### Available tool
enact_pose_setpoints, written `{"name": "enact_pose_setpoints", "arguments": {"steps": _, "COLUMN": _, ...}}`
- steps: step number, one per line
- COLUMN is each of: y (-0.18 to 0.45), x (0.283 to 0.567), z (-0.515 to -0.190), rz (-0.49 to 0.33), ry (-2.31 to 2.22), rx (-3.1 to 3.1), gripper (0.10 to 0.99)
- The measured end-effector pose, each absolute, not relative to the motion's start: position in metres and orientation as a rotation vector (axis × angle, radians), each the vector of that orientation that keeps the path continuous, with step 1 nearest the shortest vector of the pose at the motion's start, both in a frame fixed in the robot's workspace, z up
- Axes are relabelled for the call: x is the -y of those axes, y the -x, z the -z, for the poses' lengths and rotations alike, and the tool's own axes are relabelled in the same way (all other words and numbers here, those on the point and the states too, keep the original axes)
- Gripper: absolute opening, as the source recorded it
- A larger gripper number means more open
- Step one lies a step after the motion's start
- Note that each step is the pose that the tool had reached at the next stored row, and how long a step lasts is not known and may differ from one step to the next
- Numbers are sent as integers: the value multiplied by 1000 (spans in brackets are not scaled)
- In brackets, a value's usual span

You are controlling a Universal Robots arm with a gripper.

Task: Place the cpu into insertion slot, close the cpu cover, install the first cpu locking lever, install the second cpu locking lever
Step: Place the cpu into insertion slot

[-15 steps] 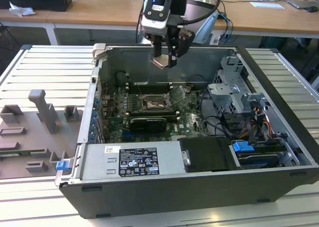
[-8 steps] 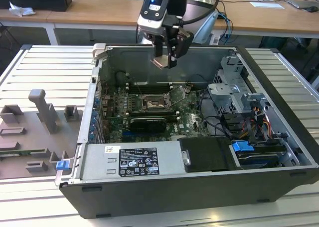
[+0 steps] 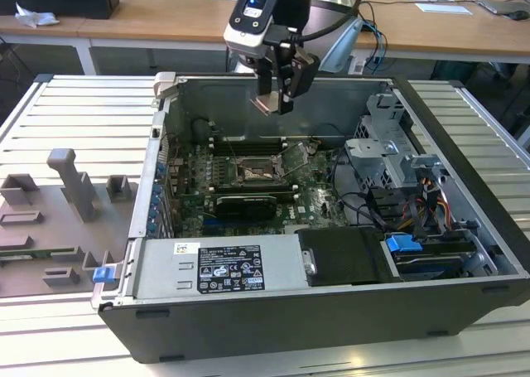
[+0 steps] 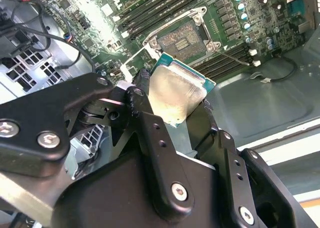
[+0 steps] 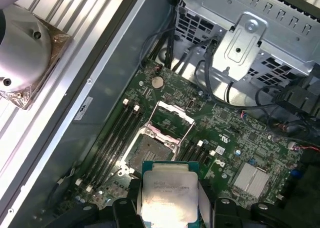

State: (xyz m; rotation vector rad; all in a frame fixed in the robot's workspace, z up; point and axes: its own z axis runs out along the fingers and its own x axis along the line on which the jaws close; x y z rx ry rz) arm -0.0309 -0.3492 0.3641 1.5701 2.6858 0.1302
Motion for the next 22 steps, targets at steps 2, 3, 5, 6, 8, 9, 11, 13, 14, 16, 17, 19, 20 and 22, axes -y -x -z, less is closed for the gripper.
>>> {"name": "enact_pose_setpoints", "arguments": {"steps": 2, "y": 31, "x": 349, "z": -364, "rz": -130, "ry": -1586, "rx": -2676, "gripper": 537}}
{"name": "enact_pose_setpoints", "arguments": {"steps": 3, "y": 31, "x": 349, "z": -364, "rz": -130, "ry": -1591, "rx": -2673, "gripper": 537}}
{"name": "enact_pose_setpoints", "arguments": {"steps": 5, "y": 31, "x": 349, "z": -364, "rz": -129, "ry": -1614, "rx": -2658, "gripper": 537}}
{"name": "enact_pose_setpoints", "arguments": {"steps": 6, "y": 31, "x": 349, "z": -364, "rz": -129, "ry": -1625, "rx": -2651, "gripper": 537}}
{"name": "enact_pose_setpoints", "arguments": {"steps": 8, "y": 31, "x": 349, "z": -363, "rz": -129, "ry": -1638, "rx": -2643, "gripper": 537}}
{"name": "enact_pose_setpoints", "arguments": {"steps": 9, "y": 31, "x": 349, "z": -363, "rz": -129, "ry": -1645, "rx": -2638, "gripper": 537}}
{"name": "enact_pose_setpoints", "arguments": {"steps": 11, "y": 31, "x": 349, "z": -363, "rz": -129, "ry": -1661, "rx": -2628, "gripper": 537}}
{"name": "enact_pose_setpoints", "arguments": {"steps": 13, "y": 31, "x": 349, "z": -363, "rz": -128, "ry": -1677, "rx": -2616, "gripper": 537}}
{"name": "enact_pose_setpoints", "arguments": {"steps": 14, "y": 31, "x": 349, "z": -363, "rz": -128, "ry": -1682, "rx": -2613, "gripper": 537}}
{"name": "enact_pose_setpoints", "arguments": {"steps": 16, "y": 31, "x": 349, "z": -362, "rz": -128, "ry": -1704, "rx": -2598, "gripper": 537}}
{"name": "enact_pose_setpoints", "arguments": {"steps": 17, "y": 31, "x": 349, "z": -361, "rz": -127, "ry": -1716, "rx": -2589, "gripper": 537}}
{"name": "enact_pose_setpoints", "arguments": {"steps": 19, "y": 31, "x": 349, "z": -360, "rz": -126, "ry": -1756, "rx": -2561, "gripper": 537}}
{"name": "enact_pose_setpoints", "arguments": {"steps": 20, "y": 31, "x": 349, "z": -360, "rz": -125, "ry": -1783, "rx": -2541, "gripper": 537}}
{"name": "enact_pose_setpoints", "arguments": {"steps": 22, "y": 31, "x": 349, "z": -359, "rz": -125, "ry": -1830, "rx": -2506, "gripper": 537}}
